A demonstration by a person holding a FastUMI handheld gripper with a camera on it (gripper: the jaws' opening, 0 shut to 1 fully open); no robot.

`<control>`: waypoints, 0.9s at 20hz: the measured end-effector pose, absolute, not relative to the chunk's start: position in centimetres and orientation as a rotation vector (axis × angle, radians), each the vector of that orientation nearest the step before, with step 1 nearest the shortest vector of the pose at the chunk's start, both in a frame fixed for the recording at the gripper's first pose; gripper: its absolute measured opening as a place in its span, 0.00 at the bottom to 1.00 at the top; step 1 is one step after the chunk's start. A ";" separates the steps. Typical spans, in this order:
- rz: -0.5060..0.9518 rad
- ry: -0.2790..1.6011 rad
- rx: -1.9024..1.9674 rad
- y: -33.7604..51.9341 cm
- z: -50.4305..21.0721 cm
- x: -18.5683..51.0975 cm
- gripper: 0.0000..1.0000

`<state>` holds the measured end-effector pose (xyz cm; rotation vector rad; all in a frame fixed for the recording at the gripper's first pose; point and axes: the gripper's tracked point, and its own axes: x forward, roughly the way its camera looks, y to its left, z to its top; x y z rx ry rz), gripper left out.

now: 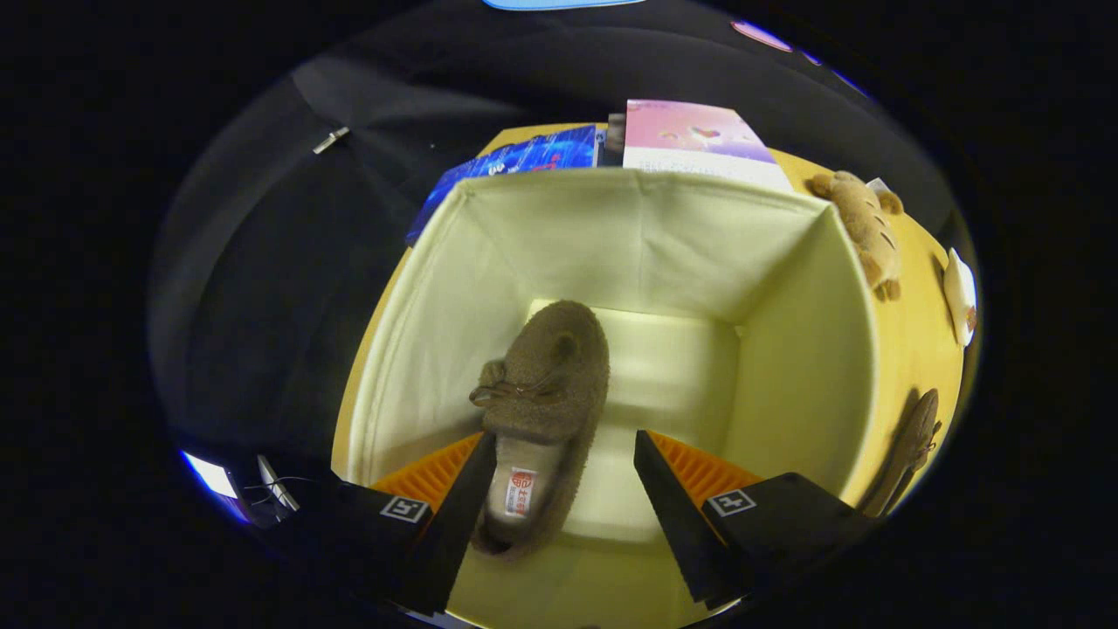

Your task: Open the storage box then place both shoes into the box .Put the left shoe in first, then the right shoe, with the right side of both shoes facing outward in a uniform manner.

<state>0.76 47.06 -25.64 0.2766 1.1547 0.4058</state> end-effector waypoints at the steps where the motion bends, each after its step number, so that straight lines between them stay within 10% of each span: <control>1: 0.429 1.112 0.282 46.5 -24.4 0.6 0.99; 9: 0.415 0.710 0.187 32.3 -16.5 -3.0 0.99; 18: 0.081 0.818 0.086 7.8 -27.8 -7.4 0.99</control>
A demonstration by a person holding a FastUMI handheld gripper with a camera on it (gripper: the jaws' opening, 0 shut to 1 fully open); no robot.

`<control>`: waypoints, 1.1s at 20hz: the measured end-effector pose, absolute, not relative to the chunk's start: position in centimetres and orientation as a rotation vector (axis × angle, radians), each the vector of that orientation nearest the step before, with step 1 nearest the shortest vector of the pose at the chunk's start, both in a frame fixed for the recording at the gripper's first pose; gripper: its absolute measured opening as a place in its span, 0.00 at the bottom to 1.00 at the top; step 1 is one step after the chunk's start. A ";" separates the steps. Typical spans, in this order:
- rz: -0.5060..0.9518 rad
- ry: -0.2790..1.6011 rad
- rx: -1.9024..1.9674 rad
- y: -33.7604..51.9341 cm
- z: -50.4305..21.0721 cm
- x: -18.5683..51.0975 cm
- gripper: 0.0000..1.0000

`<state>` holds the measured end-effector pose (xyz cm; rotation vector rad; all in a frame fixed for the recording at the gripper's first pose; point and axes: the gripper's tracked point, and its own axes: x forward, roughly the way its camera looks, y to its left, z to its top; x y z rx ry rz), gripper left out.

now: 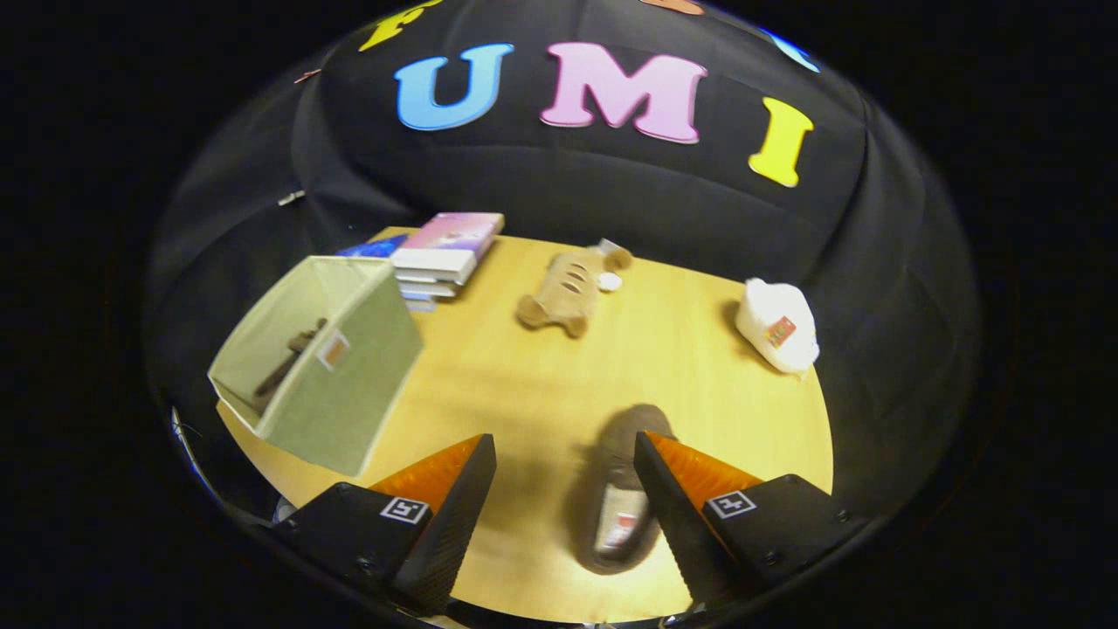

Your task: Open the storage box then place both shoes into the box .Put the left shoe in first, then the right shoe, with the right side of both shoes facing outward in a uniform manner.

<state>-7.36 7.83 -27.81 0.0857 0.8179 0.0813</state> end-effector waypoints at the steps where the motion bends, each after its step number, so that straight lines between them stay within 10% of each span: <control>1: 0.058 0.848 0.096 5.8 -28.7 -8.4 0.99; 14: 0.081 1.013 0.034 1.8 -41.7 -6.6 0.89; 18: 0.060 0.993 0.069 2.7 -42.2 -5.2 0.60; 22: -0.029 0.975 0.024 1.2 -42.0 -5.1 0.09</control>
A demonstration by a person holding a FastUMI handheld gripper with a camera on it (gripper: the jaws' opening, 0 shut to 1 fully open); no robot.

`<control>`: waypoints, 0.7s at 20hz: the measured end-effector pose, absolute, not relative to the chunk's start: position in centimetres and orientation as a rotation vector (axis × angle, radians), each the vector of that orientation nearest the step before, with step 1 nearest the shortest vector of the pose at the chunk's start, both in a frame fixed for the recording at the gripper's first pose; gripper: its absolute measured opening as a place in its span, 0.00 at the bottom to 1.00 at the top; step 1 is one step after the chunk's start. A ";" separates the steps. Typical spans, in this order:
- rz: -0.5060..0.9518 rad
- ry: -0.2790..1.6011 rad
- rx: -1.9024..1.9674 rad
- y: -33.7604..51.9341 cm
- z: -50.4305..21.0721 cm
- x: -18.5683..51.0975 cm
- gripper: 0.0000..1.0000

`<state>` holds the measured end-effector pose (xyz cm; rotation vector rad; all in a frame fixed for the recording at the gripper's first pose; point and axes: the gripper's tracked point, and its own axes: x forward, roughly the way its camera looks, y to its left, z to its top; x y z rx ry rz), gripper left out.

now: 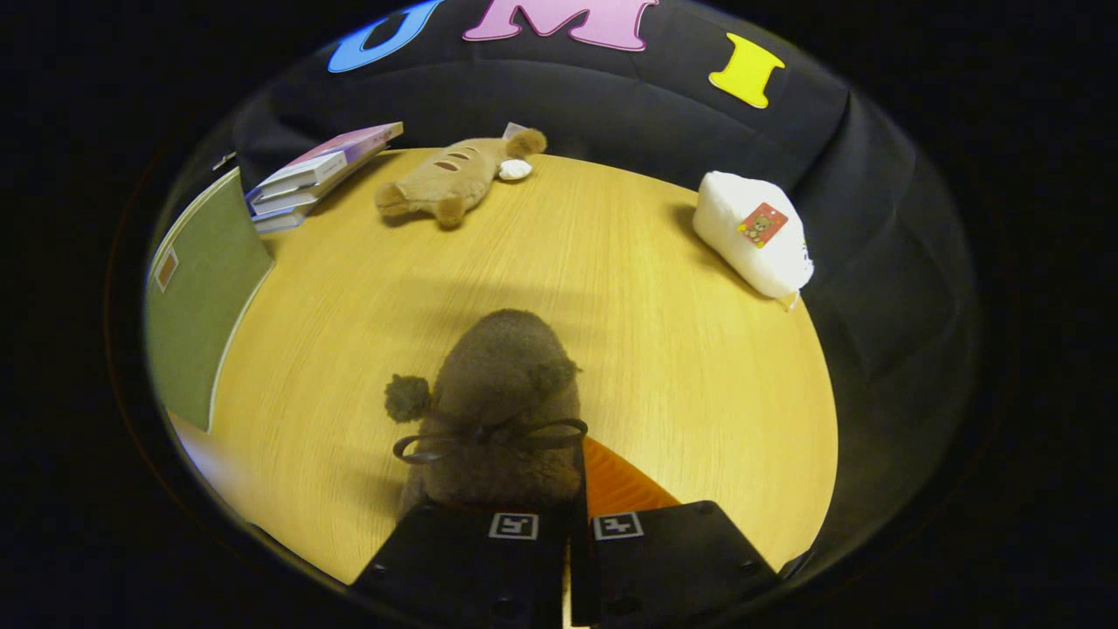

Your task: Open the storage box then place both shoes into the box .Put the left shoe in first, then the right shoe, with the right side of both shoes facing outward in a uniform manner.

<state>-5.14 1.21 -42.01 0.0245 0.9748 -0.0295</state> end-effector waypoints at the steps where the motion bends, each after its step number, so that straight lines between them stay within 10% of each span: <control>1: -0.037 0.968 0.028 1.1 -41.8 -5.2 0.08; 14: 0.054 0.722 0.244 11.1 -20.9 -0.2 0.05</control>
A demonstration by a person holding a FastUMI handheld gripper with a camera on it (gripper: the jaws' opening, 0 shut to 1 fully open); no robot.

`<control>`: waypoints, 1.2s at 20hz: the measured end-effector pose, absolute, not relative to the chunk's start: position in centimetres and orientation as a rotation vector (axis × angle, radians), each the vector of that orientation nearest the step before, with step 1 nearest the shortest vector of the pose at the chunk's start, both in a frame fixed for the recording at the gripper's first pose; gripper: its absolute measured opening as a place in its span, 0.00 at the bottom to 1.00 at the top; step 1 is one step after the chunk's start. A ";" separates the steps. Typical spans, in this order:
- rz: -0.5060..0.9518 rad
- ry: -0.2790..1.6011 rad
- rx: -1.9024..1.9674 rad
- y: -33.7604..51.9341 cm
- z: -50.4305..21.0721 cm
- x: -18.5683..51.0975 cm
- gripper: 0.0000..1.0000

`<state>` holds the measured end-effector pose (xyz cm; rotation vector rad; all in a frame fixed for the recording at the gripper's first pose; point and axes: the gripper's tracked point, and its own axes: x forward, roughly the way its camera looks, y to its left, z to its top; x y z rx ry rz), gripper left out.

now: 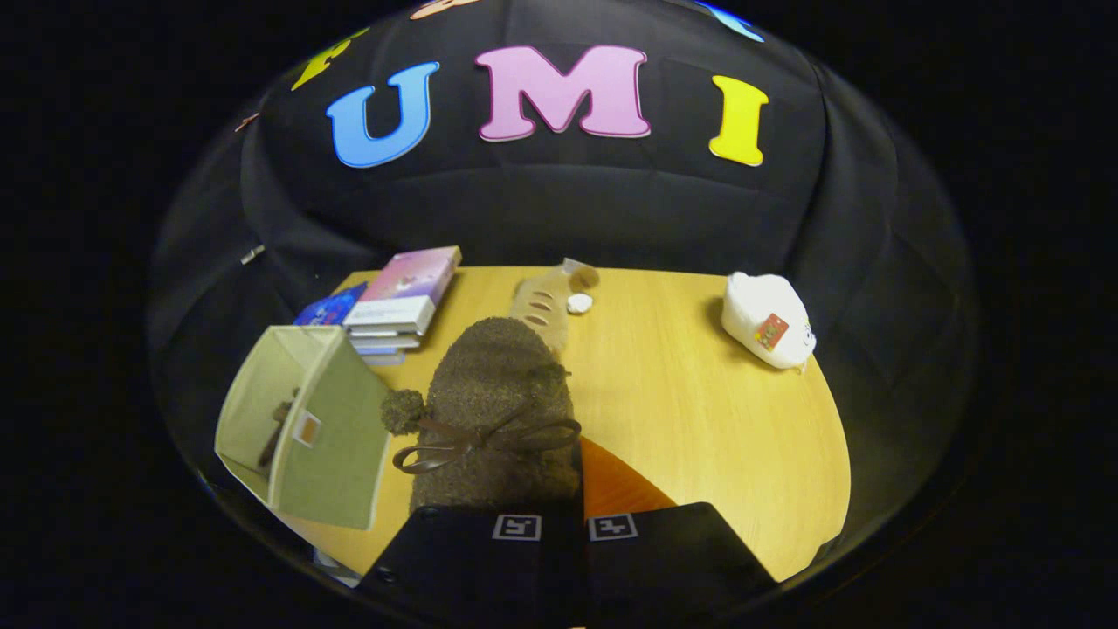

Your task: Open the storage box then place both shoes into the box .Put the left shoe in first, then the right shoe, with the right side of both shoes facing outward in a uniform manner.

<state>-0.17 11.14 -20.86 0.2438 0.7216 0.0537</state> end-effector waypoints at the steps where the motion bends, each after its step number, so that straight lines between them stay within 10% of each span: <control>1: 0.068 0.711 0.252 13.0 -20.1 0.6 0.05; 10: 0.228 0.728 0.280 30.6 -13.4 2.7 0.05; 24: 0.088 1.049 0.048 39.3 -27.1 3.1 0.05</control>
